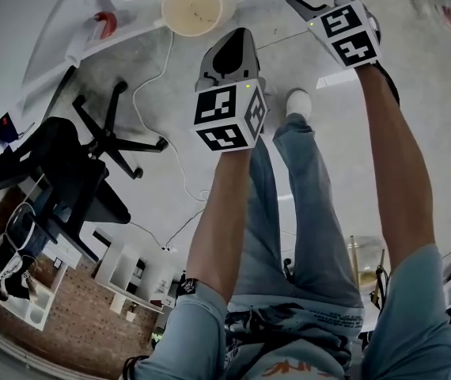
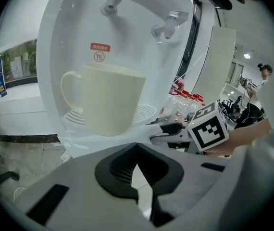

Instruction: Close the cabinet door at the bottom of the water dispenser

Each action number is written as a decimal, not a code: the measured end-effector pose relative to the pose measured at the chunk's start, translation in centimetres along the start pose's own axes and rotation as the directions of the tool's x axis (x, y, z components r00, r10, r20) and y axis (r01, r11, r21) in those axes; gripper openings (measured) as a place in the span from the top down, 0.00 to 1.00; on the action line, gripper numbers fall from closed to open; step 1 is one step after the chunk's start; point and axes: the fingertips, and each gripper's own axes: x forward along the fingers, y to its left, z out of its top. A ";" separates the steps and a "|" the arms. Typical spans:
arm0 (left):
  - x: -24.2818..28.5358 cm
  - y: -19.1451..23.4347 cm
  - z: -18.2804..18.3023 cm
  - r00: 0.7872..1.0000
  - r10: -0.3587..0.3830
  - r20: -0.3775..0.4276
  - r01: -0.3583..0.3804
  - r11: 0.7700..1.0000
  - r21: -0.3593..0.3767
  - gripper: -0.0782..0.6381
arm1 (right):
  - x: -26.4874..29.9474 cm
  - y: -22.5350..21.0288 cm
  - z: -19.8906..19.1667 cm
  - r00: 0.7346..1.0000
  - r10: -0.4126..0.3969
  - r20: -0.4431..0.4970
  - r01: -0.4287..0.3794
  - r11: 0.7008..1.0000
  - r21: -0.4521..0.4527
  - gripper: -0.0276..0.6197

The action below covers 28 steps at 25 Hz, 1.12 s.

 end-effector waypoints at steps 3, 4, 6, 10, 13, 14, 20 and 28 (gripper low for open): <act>0.0 -0.4 -0.1 1.000 -0.005 -0.001 0.005 1.000 -0.001 0.86 | 0.2 -0.6 0.3 1.000 -0.018 0.020 0.016 0.995 0.097 0.52; 0.0 -0.5 -0.1 1.000 -0.006 -0.002 0.006 1.000 -0.002 0.86 | 0.2 -0.7 0.5 0.999 -0.026 0.027 0.022 0.991 0.130 0.52; -0.1 -0.4 0.0 1.000 -0.004 0.001 0.004 1.000 -0.006 0.86 | 0.3 -0.9 0.8 0.998 -0.044 0.035 0.037 0.985 0.168 0.52; -0.4 -0.5 0.2 1.000 0.004 0.014 -0.003 1.000 -0.026 0.86 | 0.7 -1.5 1.3 0.997 -0.071 0.014 0.067 0.978 0.196 0.53; -0.5 -0.8 0.1 1.000 0.001 0.016 -0.001 1.000 -0.026 0.86 | 1.1 -2.0 1.8 0.996 -0.086 -0.013 0.087 0.973 0.212 0.54; -0.6 -0.9 0.1 1.000 -0.001 0.017 0.001 1.000 -0.025 0.86 | 1.2 -2.2 2.0 0.996 -0.092 -0.020 0.094 0.970 0.225 0.54; -1.0 -1.0 0.1 1.000 -0.006 0.022 0.007 1.000 -0.022 0.86 | 1.1 -2.2 2.1 0.995 -0.103 0.003 0.097 0.947 0.306 0.56; -2.1 -1.4 0.9 0.998 -0.015 0.053 0.017 1.000 -0.025 0.86 | -3.5 -0.3 1.0 0.990 -0.136 0.040 0.116 0.940 0.320 0.86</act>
